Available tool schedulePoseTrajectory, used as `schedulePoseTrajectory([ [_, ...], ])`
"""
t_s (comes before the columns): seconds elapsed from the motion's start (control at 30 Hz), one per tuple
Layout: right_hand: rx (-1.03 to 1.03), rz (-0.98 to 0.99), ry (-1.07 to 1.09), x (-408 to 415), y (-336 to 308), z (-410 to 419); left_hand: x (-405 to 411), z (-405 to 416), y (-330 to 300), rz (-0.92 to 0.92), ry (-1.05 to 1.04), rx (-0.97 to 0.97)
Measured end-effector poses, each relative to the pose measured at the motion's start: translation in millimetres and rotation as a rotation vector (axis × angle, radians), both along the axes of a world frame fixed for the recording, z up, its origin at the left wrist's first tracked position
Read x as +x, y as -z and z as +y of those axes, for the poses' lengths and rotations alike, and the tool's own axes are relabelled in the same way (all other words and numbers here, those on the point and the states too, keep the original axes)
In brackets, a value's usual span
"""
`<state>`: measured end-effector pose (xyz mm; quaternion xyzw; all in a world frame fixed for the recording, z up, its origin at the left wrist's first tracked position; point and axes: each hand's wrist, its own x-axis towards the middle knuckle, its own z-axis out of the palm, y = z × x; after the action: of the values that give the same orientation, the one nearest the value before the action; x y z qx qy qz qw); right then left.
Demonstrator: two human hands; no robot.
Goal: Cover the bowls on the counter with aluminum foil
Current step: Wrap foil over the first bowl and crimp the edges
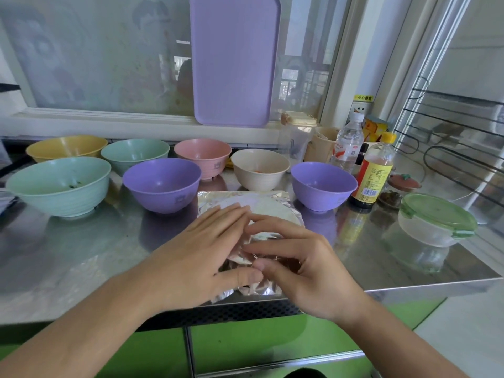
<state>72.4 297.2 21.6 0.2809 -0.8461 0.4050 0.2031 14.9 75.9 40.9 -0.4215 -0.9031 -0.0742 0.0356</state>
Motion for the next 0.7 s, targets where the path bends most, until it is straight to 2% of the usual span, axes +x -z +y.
schedulePoseTrajectory([
  [0.17,0.101,0.126,-0.026,-2.5,9.2,2.0,1.5,-10.4,27.2,0.137,0.035,0.152],
  [0.4,0.268,0.254,0.077,-0.1,24.6,8.9,-5.5,-12.3,34.1,0.272,0.079,0.177],
  [0.57,0.232,0.249,0.107,-0.5,26.3,7.5,-9.0,-11.7,33.6,0.266,0.090,0.189],
  [0.7,0.199,0.223,0.105,2.5,20.1,4.4,-4.4,-11.0,31.0,0.155,0.077,0.275],
])
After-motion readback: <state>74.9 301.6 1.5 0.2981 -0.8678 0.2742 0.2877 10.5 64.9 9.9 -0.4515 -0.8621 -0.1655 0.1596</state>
